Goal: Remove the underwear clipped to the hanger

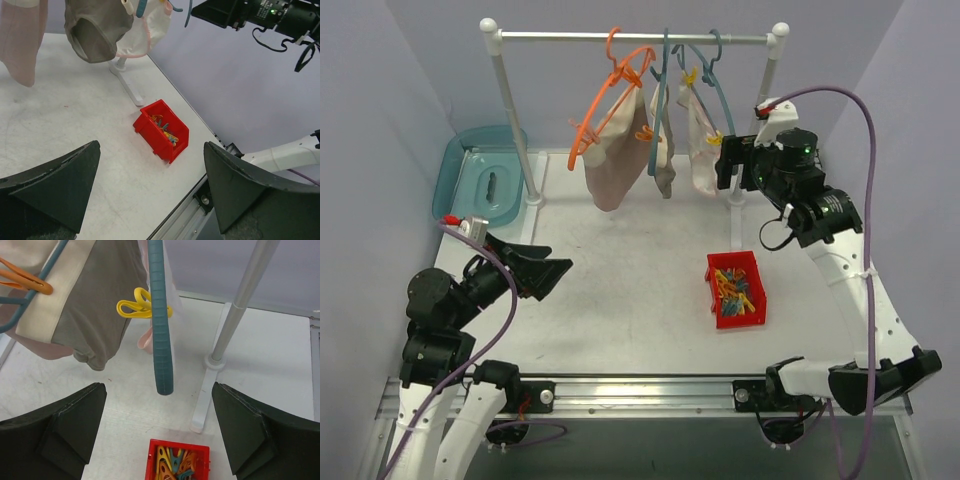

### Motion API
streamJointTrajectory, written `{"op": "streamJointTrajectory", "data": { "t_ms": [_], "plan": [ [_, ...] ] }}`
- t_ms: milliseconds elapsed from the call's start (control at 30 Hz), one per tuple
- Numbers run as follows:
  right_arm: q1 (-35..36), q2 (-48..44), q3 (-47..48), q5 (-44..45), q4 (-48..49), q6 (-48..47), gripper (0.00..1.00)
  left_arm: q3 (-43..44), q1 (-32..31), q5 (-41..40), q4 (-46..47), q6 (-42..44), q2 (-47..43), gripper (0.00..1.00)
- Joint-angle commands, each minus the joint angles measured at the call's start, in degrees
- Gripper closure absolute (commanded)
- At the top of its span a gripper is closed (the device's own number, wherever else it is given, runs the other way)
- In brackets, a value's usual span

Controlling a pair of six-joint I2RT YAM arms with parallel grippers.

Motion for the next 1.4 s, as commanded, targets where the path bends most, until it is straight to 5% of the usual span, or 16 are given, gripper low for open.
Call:
{"op": "streamJointTrajectory", "data": {
  "t_ms": [0, 167, 400, 767, 1067, 1367],
  "plan": [
    [1.1, 3.3, 2.9, 4.5, 2.0, -3.1, 0.09, 1.1, 0.0, 1.4, -0.3, 1.2, -1.4, 0.06],
    [1.3, 5.2, 3.1, 5.0, 6.4, -3.7, 0.16, 1.1, 0.0, 1.8, -0.7, 1.3, -2.2, 0.06],
    [1.3, 9.2, 5.1, 1.3, 9.0, -5.1, 0.42, 1.9, 0.0, 1.7, -2.6, 2.1, -3.4, 0.06],
    [1.0, 12.7, 6.7, -2.0, 9.0, -4.1, 0.46, 2.6, 0.0, 1.1, -4.9, 3.8, -4.0, 0.06],
    [-0.5, 13.6, 6.7, -3.4, 9.5, -2.3, 0.99, 2.4, 0.0, 1.0, -5.9, 3.9, -4.7, 0.06],
    [-1.4, 10.8, 6.6, -6.5, 13.8, -2.3, 1.00, 2.5, 0.0, 0.7, -5.1, 3.5, -3.8, 0.06]
  ]
}}
